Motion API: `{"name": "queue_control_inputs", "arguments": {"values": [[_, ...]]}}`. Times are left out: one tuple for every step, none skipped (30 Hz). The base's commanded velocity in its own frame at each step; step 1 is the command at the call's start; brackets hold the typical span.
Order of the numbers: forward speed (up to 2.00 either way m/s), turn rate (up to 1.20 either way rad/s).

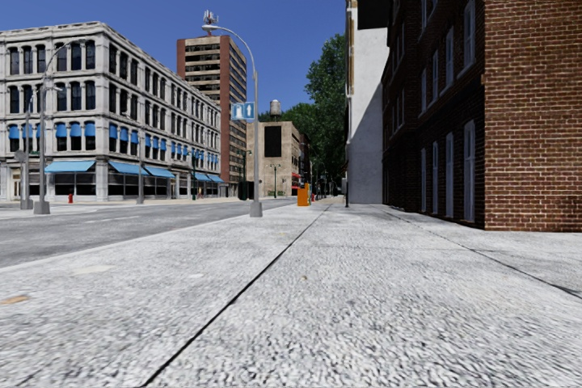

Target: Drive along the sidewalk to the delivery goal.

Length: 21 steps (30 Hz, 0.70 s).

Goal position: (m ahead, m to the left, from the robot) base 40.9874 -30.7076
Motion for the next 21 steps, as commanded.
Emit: {"name": "queue_control_inputs", "arguments": {"values": [[2.00,0.00],[2.00,0.00],[2.00,0.00],[2.00,0.00],[2.00,0.00],[2.00,0.00],[2.00,0.00],[2.00,0.00],[2.00,0.00],[2.00,0.00],[2.00,0.00],[2.00,0.00],[2.00,0.00],[2.00,0.00],[2.00,0.00],[2.00,0.00],[2.00,0.00],[2.00,0.00],[2.00,0.00],[2.00,0.00],[2.00,0.00]]}}
